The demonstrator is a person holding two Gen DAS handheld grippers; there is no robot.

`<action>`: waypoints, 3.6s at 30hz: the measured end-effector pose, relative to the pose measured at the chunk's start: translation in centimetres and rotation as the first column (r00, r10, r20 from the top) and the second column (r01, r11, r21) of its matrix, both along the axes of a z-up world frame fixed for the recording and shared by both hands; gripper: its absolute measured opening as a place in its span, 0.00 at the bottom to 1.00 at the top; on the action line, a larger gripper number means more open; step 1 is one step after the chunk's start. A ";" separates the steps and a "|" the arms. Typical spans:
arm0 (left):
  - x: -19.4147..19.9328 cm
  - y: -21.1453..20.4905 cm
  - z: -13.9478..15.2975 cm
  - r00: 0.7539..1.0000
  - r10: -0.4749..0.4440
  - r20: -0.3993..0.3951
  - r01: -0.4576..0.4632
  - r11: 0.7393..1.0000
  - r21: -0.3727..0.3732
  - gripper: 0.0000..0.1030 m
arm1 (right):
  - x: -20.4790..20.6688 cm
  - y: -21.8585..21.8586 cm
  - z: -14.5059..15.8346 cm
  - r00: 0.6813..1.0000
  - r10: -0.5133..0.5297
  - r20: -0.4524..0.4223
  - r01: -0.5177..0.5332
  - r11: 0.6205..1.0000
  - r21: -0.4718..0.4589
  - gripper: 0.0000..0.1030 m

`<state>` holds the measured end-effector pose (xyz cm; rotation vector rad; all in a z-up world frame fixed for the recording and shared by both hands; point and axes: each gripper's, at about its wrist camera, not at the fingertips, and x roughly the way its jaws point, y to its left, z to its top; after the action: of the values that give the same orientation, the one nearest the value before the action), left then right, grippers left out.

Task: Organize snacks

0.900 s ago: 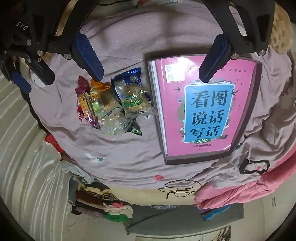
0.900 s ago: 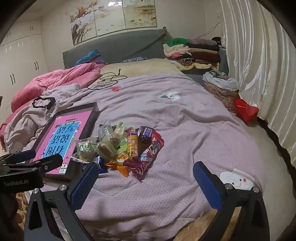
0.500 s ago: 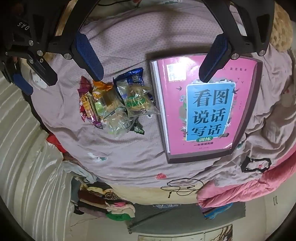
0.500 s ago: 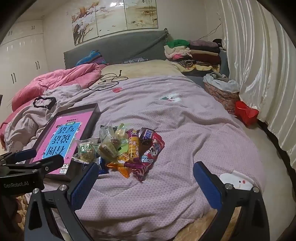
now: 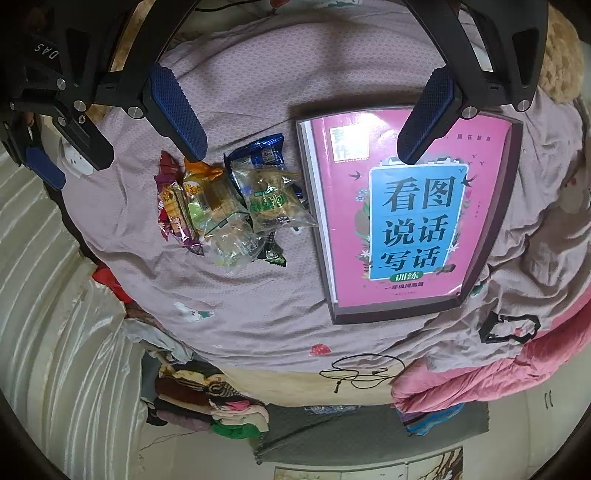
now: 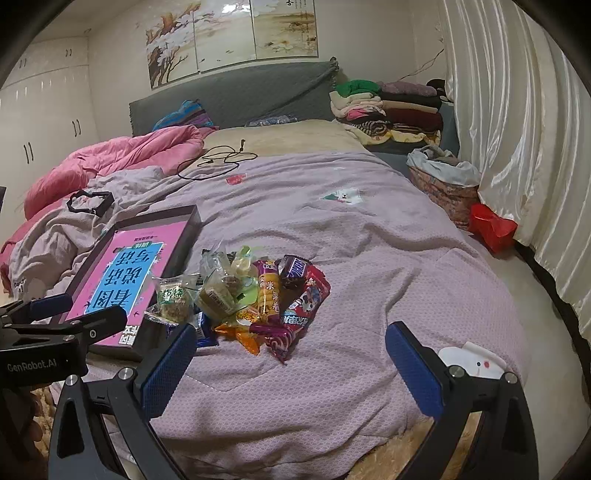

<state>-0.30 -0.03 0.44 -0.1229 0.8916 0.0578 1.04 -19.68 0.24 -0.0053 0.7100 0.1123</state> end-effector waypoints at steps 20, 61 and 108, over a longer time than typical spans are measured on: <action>-0.1 -0.3 0.1 1.000 -0.015 0.010 0.015 1.000 -0.001 1.00 | 0.0 0.0 0.1 1.000 0.002 0.006 -0.002 1.000 -0.003 0.99; 2.1 0.6 -0.6 0.999 -0.041 -0.019 0.041 0.999 0.005 1.00 | 1.8 -0.4 -1.6 0.999 0.013 -0.041 -0.011 0.999 0.048 0.99; 9.5 -2.4 -4.6 0.962 -0.170 -0.213 0.166 0.985 -0.040 0.47 | 9.8 2.1 -5.9 0.970 0.186 -0.154 -0.188 0.982 -0.001 0.34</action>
<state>9.22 -2.40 -4.18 -0.0613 1.1175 -0.0990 10.80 -17.62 -5.61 -0.0799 0.8635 0.2903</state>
